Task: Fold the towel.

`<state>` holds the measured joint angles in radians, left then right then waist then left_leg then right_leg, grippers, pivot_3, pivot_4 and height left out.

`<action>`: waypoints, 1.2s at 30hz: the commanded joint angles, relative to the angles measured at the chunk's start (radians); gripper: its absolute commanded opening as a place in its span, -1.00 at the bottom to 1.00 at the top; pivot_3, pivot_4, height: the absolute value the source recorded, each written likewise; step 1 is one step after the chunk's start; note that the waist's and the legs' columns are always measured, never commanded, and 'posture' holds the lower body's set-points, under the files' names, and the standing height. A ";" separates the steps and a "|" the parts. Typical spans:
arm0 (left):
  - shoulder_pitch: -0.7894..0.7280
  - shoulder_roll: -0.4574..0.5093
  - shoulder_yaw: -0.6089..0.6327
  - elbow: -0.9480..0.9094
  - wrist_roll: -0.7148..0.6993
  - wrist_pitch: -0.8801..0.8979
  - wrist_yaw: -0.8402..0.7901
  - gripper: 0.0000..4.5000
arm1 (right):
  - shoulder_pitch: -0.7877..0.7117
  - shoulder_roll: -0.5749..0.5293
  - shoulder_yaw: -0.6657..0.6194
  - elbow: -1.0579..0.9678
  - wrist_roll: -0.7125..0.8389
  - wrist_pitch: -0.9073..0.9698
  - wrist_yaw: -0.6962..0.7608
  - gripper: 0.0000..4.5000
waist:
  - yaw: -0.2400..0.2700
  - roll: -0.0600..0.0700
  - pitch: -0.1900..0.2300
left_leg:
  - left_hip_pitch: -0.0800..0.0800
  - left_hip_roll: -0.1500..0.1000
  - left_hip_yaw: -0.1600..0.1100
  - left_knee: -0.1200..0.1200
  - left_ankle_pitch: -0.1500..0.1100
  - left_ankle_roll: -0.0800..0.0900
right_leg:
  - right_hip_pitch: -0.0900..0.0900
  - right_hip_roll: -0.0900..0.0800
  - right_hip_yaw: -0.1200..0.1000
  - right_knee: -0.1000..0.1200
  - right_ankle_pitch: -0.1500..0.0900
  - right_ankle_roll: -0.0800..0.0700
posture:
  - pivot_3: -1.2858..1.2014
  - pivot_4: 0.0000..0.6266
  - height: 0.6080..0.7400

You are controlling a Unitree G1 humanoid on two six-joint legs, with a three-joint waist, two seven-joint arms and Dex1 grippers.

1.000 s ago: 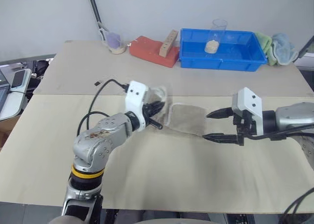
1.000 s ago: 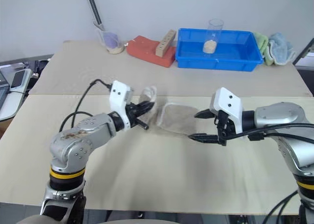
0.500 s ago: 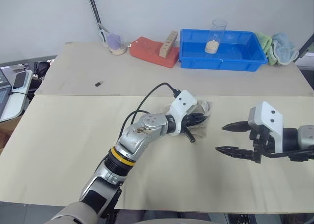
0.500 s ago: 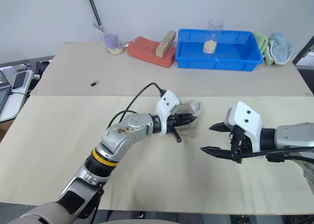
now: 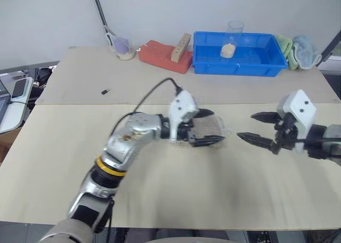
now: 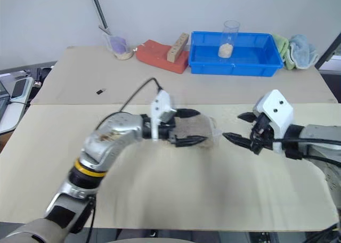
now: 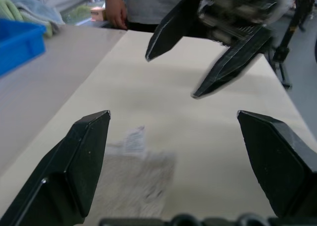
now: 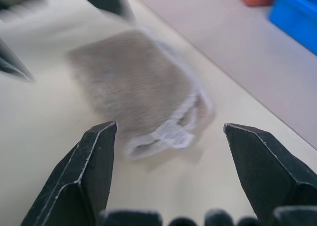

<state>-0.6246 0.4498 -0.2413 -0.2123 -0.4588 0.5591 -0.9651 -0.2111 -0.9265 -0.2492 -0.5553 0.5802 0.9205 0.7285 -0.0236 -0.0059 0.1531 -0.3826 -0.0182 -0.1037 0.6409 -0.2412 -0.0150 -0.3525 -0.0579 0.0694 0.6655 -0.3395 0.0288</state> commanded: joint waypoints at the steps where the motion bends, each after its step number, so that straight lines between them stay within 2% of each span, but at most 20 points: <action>1: 0.002 0.126 0.094 -0.037 -0.048 -0.058 -0.153 0.98 | -0.063 0.075 0.072 0.050 -0.052 -0.021 -0.090 0.70 | -0.002 0.004 -0.002 | 0.000 0.001 0.000 0.000 0.000 0.000 | -0.001 0.000 0.000 -0.001 0.000 0.000 | 0.03 -0.52 1.00; 4: 0.030 0.254 0.127 -0.023 -0.034 -0.102 -0.261 0.98 | -0.114 0.168 0.143 0.154 -0.103 -0.049 -0.145 0.70 | 0.001 0.004 -0.002 | 0.000 0.000 -0.001 0.000 0.000 0.000 | -0.001 -0.001 0.000 -0.001 0.000 0.000 | 0.03 -0.52 1.00; 6: 0.041 0.301 0.146 -0.019 -0.036 -0.118 -0.301 0.98 | -0.142 0.217 0.169 0.219 -0.122 -0.063 -0.159 0.70 | 0.006 0.004 -0.002 | 0.000 -0.001 -0.001 0.000 0.000 0.000 | -0.001 -0.002 0.000 -0.001 0.000 0.000 | 0.03 -0.52 1.00; 11: 0.100 0.372 0.198 -0.044 -0.058 -0.145 -0.366 0.98 | -0.192 0.279 0.236 0.402 -0.179 -0.121 -0.134 0.70 | 0.007 0.004 -0.002 | 0.000 -0.001 -0.002 0.000 0.000 0.000 | -0.001 -0.002 -0.001 0.000 0.000 0.000 | 0.03 -0.52 1.00; 15: 0.152 0.393 0.223 -0.067 -0.061 -0.160 -0.363 0.98 | -0.222 0.308 0.268 0.517 -0.212 -0.162 -0.114 0.70 | -0.001 0.004 -0.002 | 0.001 0.000 -0.002 -0.001 0.000 0.000 | -0.001 -0.001 -0.001 0.000 0.000 0.000 | 0.03 -0.52 1.00; 18: 0.174 0.392 0.230 -0.087 -0.061 -0.163 -0.345 1.00 | -0.240 0.343 0.262 0.552 -0.194 -0.146 -0.100 0.36 | -0.011 0.004 -0.002 | 0.001 0.000 -0.002 -0.001 0.000 0.000 | -0.001 0.000 -0.001 0.001 0.000 0.000 | 0.03 -0.52 1.00; 27: 0.207 0.374 0.247 -0.105 -0.061 -0.172 -0.307 1.00 | -0.265 0.402 0.246 0.564 -0.187 -0.148 -0.100 -1.00 | -0.022 0.004 -0.002 | 0.002 0.000 -0.002 -0.001 0.000 0.000 | -0.002 0.000 -0.001 0.004 0.000 0.000 | 0.03 -0.52 1.00; 32: 0.229 0.368 0.274 -0.090 -0.067 -0.172 -0.282 1.00 | -0.316 0.330 0.145 0.601 -0.230 -0.237 -0.143 -1.00 | -0.021 0.005 -0.002 | 0.001 0.000 -0.002 -0.001 0.000 0.000 | -0.003 -0.001 0.000 0.005 0.000 0.000 | 0.03 -0.52 1.00; 36: 0.249 0.367 0.277 -0.088 -0.064 -0.184 -0.286 1.00 | -0.319 0.261 0.131 0.708 -0.254 -0.262 -0.110 -1.00 | -0.013 0.006 -0.001 | 0.001 0.000 -0.002 -0.001 0.000 0.000 | -0.003 -0.001 -0.001 0.005 0.000 0.000 | 0.03 -0.52 1.00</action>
<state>-0.3717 0.8154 0.0099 -0.2902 -0.5119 0.4048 -1.2528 -0.5347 -0.6586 -0.1019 0.1231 0.3354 0.6838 0.6017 -0.0363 -0.0001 0.1516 -0.3813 -0.0187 -0.1057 0.6400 -0.2413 -0.0147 -0.3549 -0.0591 0.0686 0.6702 -0.3395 0.0288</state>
